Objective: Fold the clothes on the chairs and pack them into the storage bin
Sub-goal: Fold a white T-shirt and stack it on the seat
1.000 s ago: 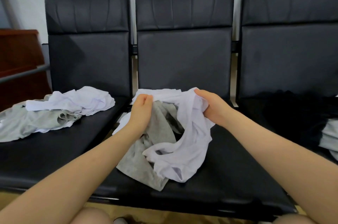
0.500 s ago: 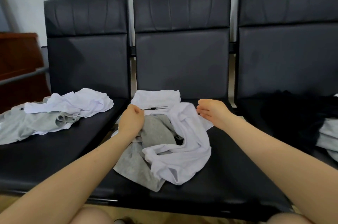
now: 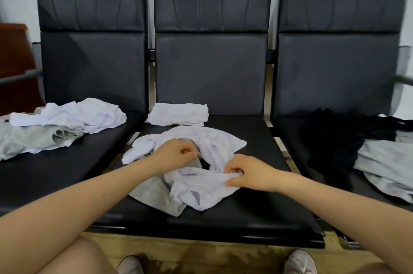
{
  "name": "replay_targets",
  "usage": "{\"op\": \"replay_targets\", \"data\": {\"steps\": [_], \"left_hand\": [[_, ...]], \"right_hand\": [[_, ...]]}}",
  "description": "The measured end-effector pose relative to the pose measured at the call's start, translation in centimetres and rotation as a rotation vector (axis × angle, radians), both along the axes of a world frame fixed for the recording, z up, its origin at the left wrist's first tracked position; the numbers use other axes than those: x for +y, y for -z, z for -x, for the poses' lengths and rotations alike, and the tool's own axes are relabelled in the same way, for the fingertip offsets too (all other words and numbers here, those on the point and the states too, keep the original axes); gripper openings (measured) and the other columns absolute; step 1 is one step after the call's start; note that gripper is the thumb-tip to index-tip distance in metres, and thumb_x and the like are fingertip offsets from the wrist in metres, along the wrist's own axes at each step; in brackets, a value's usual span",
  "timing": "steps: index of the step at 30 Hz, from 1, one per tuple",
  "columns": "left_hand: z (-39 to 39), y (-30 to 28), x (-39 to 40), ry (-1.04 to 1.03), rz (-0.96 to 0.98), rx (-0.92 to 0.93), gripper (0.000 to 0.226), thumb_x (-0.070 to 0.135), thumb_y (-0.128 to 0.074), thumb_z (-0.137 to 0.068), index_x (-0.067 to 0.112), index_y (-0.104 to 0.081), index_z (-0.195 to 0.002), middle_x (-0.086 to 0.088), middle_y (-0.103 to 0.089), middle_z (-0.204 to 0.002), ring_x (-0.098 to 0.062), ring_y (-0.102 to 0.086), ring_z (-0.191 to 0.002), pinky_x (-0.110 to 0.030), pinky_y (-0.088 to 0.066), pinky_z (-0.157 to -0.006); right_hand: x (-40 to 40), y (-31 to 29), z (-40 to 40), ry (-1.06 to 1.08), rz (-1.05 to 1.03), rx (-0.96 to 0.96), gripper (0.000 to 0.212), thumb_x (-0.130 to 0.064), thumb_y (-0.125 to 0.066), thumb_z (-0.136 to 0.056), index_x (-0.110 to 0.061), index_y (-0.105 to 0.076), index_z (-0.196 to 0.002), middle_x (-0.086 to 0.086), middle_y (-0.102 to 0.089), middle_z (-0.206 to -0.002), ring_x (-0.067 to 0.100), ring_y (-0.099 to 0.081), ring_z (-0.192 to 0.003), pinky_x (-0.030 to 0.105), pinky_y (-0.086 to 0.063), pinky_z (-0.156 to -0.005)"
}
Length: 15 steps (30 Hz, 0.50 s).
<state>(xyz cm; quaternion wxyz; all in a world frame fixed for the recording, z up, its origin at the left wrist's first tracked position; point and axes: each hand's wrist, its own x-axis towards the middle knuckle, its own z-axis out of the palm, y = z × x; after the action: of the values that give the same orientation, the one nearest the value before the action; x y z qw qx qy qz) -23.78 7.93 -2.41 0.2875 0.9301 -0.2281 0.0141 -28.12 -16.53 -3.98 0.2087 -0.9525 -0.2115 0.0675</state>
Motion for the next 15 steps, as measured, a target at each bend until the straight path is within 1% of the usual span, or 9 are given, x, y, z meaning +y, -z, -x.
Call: {"op": "replay_targets", "data": {"steps": [2,4,6,7,8,10,11,13,15], "left_hand": [[0.5,-0.2,0.4,0.014,0.033,0.068,0.025,0.02,-0.053,-0.092,0.024,-0.071,-0.076,0.011,-0.067,-0.076,-0.001,-0.054,-0.068,-0.019,-0.044,-0.071],[0.8,-0.3,0.5,0.047,0.071,0.137,0.026,0.025,-0.051,-0.095,0.024,-0.073,-0.081,0.007,-0.069,-0.088,-0.004,-0.059,-0.081,-0.018,-0.044,-0.08],[0.9,-0.3,0.4,0.062,0.104,0.208,0.026,0.042,-0.052,-0.09,0.029,-0.071,-0.077,0.012,-0.068,-0.089,-0.003,-0.059,-0.087,-0.017,-0.044,-0.083],[0.9,-0.2,0.2,0.073,0.099,0.229,0.032,0.05,-0.053,-0.085,0.026,-0.066,-0.07,0.011,-0.064,-0.081,-0.006,-0.057,-0.079,-0.019,-0.043,-0.079],[0.9,-0.1,0.0,0.079,0.075,0.254,0.038,0.053,-0.054,-0.084,0.02,-0.057,-0.065,0.007,-0.056,-0.073,-0.008,-0.051,-0.071,-0.022,-0.041,-0.072],[0.9,0.1,-0.6,0.071,0.026,0.279,0.039,0.048,-0.056,-0.089,0.022,-0.046,-0.061,0.005,-0.044,-0.067,-0.008,-0.041,-0.065,-0.023,-0.036,-0.066],[0.8,0.1,-0.8,0.054,0.039,0.288,0.04,0.045,-0.055,-0.091,0.025,-0.044,-0.059,0.008,-0.044,-0.066,-0.007,-0.041,-0.064,-0.022,-0.036,-0.065],[0.7,-0.1,-1.5,0.015,0.216,0.325,0.036,0.038,-0.054,-0.094,0.025,-0.047,-0.06,0.01,-0.046,-0.063,-0.008,-0.042,-0.062,-0.021,-0.037,-0.062],[0.5,-0.8,-1.9,-0.014,0.469,0.379,0.031,0.033,-0.053,-0.094,0.013,-0.052,-0.071,0.003,-0.049,-0.065,-0.012,-0.043,-0.063,-0.022,-0.037,-0.06]], "right_hand": [[-0.5,-0.1,0.0,0.032,-0.119,-0.028,0.013,-0.03,-0.067,-0.086,-0.024,-0.061,-0.077,-0.01,-0.049,-0.076,0.004,-0.044,-0.068,0.019,-0.038,-0.067],[-1.1,-0.8,-0.3,0.173,-0.381,-0.048,0.022,-0.021,-0.067,-0.087,-0.016,-0.058,-0.068,-0.005,-0.049,-0.067,0.005,-0.042,-0.062,0.02,-0.036,-0.062],[-2.0,-1.8,-0.8,0.328,-0.627,-0.05,0.017,-0.017,-0.063,-0.09,-0.005,-0.065,-0.078,0.003,-0.06,-0.075,0.01,-0.052,-0.07,0.021,-0.042,-0.065],[-2.5,-2.2,-1.1,0.396,-0.708,-0.032,0.017,-0.017,-0.061,-0.092,-0.002,-0.068,-0.088,0.005,-0.064,-0.085,0.013,-0.057,-0.077,0.022,-0.046,-0.067],[-3.0,-2.4,-1.5,0.45,-0.768,-0.006,0.019,-0.019,-0.058,-0.094,-0.002,-0.068,-0.094,0.005,-0.067,-0.094,0.015,-0.06,-0.085,0.024,-0.048,-0.069],[-3.9,-2.4,-2.3,0.542,-0.87,0.052,0.021,-0.022,-0.058,-0.094,-0.005,-0.069,-0.099,0.007,-0.067,-0.103,0.02,-0.062,-0.097,0.028,-0.051,-0.075],[-4.2,-2.4,-2.6,0.581,-0.907,0.07,0.021,-0.023,-0.058,-0.094,-0.006,-0.069,-0.1,0.008,-0.067,-0.105,0.021,-0.062,-0.1,0.029,-0.051,-0.077],[-4.7,-2.0,-3.1,0.639,-0.873,0.062,0.02,-0.023,-0.058,-0.094,-0.006,-0.068,-0.099,0.008,-0.066,-0.103,0.022,-0.062,-0.099,0.028,-0.051,-0.075],[-5.2,-1.6,-3.7,0.682,-0.666,-0.039,0.015,-0.022,-0.058,-0.093,-0.009,-0.067,-0.095,0.004,-0.066,-0.099,0.02,-0.061,-0.094,0.027,-0.049,-0.073]]}}
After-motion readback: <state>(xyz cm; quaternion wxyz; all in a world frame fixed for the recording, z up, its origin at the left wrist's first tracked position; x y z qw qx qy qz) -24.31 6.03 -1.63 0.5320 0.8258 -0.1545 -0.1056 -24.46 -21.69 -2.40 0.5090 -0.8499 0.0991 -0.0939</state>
